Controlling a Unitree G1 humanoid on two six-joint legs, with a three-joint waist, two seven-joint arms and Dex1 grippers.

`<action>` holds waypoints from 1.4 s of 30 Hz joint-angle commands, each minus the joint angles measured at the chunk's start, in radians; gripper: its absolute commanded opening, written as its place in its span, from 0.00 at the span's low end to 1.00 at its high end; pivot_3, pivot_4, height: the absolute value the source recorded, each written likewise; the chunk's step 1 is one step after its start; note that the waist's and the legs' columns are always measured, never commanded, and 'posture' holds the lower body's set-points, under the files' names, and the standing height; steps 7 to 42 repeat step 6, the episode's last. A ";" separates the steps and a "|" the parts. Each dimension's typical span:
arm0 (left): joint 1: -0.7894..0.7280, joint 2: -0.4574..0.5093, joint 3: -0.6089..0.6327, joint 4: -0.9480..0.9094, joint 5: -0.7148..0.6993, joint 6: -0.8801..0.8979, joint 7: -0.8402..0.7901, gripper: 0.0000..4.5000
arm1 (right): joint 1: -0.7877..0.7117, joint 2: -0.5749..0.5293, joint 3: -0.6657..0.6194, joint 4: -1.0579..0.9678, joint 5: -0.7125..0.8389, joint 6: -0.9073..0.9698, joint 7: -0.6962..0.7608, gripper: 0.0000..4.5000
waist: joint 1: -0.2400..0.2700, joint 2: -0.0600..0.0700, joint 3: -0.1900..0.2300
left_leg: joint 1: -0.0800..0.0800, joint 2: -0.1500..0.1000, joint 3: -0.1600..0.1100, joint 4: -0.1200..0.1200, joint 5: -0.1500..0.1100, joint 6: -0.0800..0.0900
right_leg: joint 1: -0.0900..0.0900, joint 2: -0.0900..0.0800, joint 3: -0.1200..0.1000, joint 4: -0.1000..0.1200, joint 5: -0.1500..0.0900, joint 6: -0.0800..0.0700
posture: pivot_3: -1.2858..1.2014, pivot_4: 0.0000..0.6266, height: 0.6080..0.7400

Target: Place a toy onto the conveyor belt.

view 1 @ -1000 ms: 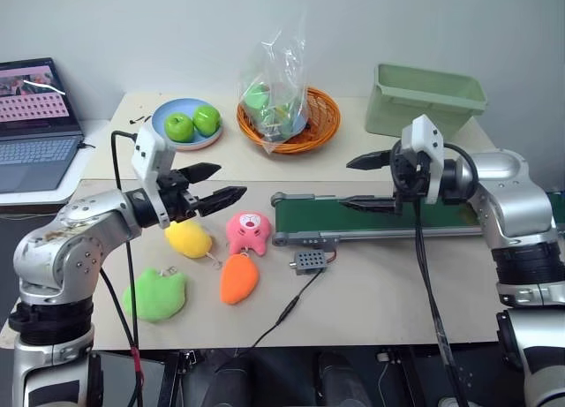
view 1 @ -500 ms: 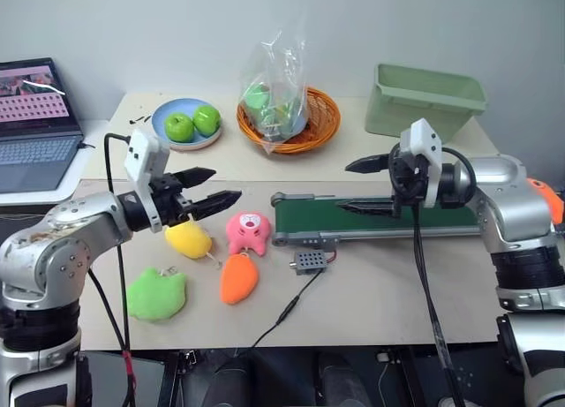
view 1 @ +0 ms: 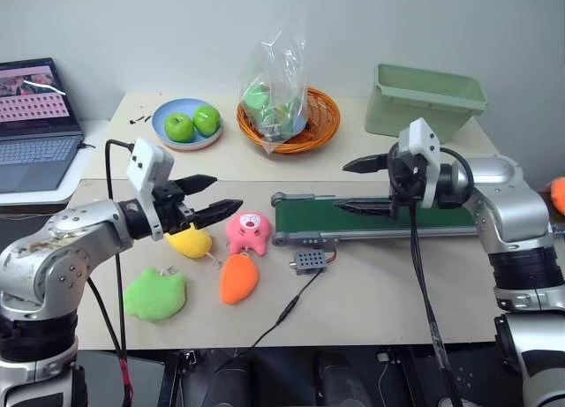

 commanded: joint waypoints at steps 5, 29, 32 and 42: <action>-0.020 -0.003 0.023 -0.030 0.000 -0.024 0.030 0.99 | -0.011 -0.002 -0.027 -0.025 0.012 -0.002 -0.004 1.00 | 0.000 0.000 0.000 | 0.000 0.000 0.000 0.000 0.000 0.000 | 0.000 0.000 0.000 0.000 0.000 0.000 | 0.52 0.24 1.00; -0.022 -0.003 0.022 -0.030 -0.001 -0.020 0.037 0.99 | -0.010 -0.002 -0.027 -0.026 0.012 -0.001 -0.005 1.00 | 0.000 0.000 0.000 | 0.000 0.000 0.000 0.000 0.000 0.000 | 0.000 0.000 0.000 0.000 0.000 0.000 | 0.52 0.24 1.00; -0.022 -0.003 0.022 -0.030 -0.001 -0.020 0.037 0.99 | -0.010 -0.002 -0.027 -0.026 0.012 -0.001 -0.005 1.00 | 0.000 0.000 0.000 | 0.000 0.000 0.000 0.000 0.000 0.000 | 0.000 0.000 0.000 0.000 0.000 0.000 | 0.52 0.24 1.00; -0.022 -0.003 0.022 -0.030 -0.001 -0.020 0.037 0.99 | -0.010 -0.002 -0.027 -0.026 0.012 -0.001 -0.005 1.00 | 0.000 0.000 0.000 | 0.000 0.000 0.000 0.000 0.000 0.000 | 0.000 0.000 0.000 0.000 0.000 0.000 | 0.52 0.24 1.00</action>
